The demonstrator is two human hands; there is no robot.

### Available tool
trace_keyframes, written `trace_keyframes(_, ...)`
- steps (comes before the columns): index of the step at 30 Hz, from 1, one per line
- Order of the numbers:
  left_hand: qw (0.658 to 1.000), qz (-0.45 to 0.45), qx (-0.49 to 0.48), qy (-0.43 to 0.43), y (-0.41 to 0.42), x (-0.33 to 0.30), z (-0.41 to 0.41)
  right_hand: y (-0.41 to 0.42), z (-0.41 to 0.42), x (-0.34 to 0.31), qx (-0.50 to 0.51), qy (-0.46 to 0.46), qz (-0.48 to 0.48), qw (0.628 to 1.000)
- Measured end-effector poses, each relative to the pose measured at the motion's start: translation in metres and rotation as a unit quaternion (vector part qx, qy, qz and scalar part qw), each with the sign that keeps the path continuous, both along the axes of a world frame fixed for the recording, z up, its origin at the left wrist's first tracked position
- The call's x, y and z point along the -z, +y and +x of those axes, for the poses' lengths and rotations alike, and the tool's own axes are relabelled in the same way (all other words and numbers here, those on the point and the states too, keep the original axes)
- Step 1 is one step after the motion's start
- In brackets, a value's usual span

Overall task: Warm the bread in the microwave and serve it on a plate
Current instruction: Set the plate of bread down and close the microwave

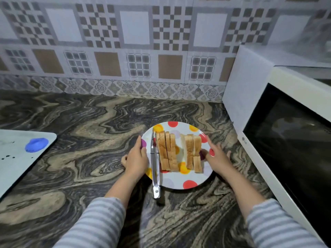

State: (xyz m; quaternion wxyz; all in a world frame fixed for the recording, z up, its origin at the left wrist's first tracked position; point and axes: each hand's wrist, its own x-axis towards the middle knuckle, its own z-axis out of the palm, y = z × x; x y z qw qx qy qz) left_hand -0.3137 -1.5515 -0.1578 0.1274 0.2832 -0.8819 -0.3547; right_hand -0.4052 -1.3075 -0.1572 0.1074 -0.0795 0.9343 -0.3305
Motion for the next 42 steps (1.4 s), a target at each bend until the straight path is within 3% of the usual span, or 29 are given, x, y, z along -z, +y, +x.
trace_keyframes(6,0.992,-0.117,0.024,-0.036,0.001,0.016,-0.002,0.002,-0.002,0.005,-0.023,0.043,0.09,0.995)
trace_keyframes(12,0.988,-0.14,0.033,-0.048,0.003,0.017,-0.001,0.001,-0.002,0.012,-0.029,0.076,0.172,0.982)
trace_keyframes(25,0.979,-0.188,0.022,-0.077,0.005,0.017,-0.001,-0.001,-0.003,0.01,-0.041,0.066,0.197,0.977)
trace_keyframes(32,0.988,-0.135,0.033,-0.064,0.001,0.015,-0.002,0.006,0.004,0.001,-0.044,0.053,0.144,0.987)
trace_keyframes(36,0.997,-0.07,0.03,-0.02,0.004,-0.003,-0.004,0.026,0.035,-0.009,-0.008,0.035,0.096,0.995)
trace_keyframes(39,0.994,-0.085,0.062,0.027,0.015,-0.025,-0.008,0.042,0.068,-0.025,0.024,0.045,0.108,0.993)
trace_keyframes(42,0.98,-0.106,0.14,0.089,0.042,-0.051,-0.017,0.052,0.105,-0.058,0.06,0.11,0.122,0.985)
